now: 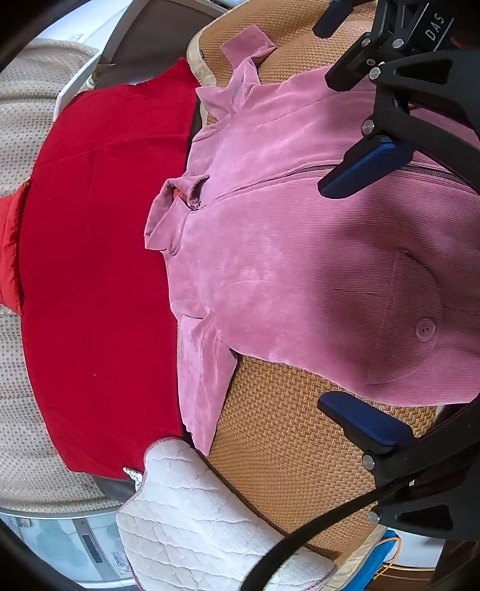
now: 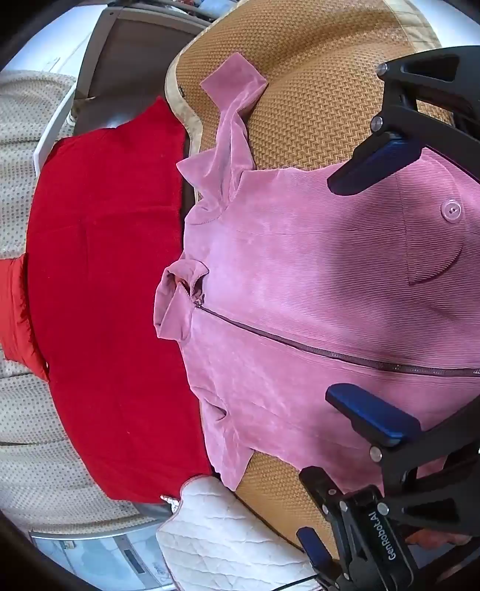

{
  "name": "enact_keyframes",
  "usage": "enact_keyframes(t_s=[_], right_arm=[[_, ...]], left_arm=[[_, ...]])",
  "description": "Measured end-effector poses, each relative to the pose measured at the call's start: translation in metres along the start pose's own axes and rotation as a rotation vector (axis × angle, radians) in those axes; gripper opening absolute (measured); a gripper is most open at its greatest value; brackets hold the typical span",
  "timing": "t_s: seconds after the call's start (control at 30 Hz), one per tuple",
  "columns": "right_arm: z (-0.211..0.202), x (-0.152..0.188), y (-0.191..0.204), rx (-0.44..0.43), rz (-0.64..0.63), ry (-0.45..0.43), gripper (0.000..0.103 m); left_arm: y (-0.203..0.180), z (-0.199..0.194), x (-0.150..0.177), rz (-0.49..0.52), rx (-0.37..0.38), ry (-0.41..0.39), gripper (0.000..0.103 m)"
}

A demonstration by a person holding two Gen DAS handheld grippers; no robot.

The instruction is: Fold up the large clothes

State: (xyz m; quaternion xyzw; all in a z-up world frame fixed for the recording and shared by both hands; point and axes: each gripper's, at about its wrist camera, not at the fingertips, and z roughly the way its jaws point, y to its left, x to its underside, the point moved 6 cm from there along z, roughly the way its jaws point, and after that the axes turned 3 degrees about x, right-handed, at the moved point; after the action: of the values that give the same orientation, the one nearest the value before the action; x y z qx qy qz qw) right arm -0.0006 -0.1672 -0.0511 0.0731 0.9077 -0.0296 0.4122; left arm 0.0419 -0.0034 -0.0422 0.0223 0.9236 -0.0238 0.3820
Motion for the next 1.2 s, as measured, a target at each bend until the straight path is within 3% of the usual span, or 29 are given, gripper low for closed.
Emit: enact_keyframes(t_s=[1.2], right_arm=[[0.002,0.0017,0.001,0.001,-0.001,0.0,0.103]], left_arm=[[-0.0022,0.0013,0.0026,0.01,-0.002,0.008,0.103]])
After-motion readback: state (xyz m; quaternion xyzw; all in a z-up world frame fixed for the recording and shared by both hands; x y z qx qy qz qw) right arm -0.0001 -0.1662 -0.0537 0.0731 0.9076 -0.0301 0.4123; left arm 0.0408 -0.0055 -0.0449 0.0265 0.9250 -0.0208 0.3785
